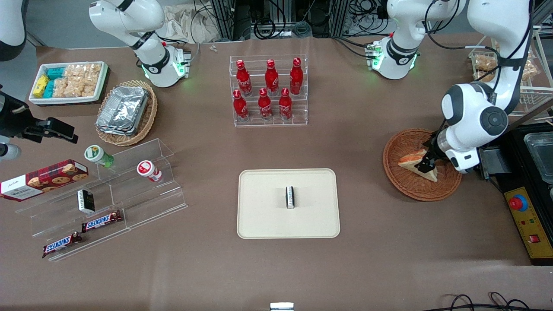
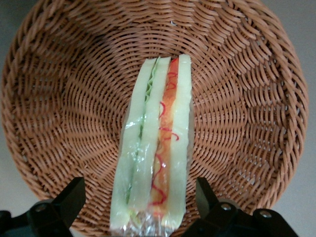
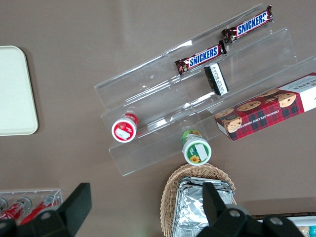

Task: Place sandwich from basket to tray
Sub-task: 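Lower the open left gripper over the wrapped sandwich and close on it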

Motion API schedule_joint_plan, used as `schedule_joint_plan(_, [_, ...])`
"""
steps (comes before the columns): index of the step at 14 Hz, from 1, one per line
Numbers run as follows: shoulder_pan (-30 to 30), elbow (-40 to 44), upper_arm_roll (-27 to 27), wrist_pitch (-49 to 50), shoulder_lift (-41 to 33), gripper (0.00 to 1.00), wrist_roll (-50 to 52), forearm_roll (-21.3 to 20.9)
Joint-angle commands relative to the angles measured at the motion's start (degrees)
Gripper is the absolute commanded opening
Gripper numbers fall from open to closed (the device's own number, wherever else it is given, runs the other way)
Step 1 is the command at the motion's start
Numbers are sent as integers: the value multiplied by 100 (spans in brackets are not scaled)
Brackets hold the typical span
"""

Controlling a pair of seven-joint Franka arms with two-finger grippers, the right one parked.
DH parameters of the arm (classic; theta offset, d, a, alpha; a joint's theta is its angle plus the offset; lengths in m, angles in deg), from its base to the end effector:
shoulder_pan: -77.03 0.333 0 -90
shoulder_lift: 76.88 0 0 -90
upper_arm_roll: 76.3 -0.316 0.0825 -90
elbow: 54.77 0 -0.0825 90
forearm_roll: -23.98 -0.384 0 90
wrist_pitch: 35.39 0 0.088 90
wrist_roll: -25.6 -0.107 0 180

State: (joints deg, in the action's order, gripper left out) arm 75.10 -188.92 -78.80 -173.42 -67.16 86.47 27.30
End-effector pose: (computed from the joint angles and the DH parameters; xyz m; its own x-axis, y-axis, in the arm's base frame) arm 0.5044 0.0049 0.2537 0.4346 0.8977 -0.0731 0.8950 -0.4395 -0.0761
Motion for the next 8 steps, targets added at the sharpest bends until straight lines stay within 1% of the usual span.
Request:
schedule_joint_plan(1, [0, -155, 13, -523, 82, 54, 223, 1])
schedule_joint_plan(2, [0, -138, 13, -524, 74, 11, 223, 1])
schedule_joint_plan(3, [0, -120, 13, -515, 48, 0, 223, 1])
schedule_joint_plan(6, [0, -85, 13, -262, -276, 0, 127, 1])
schedule_joint_plan(8, [0, 64, 22, 475, -689, 0, -22, -25])
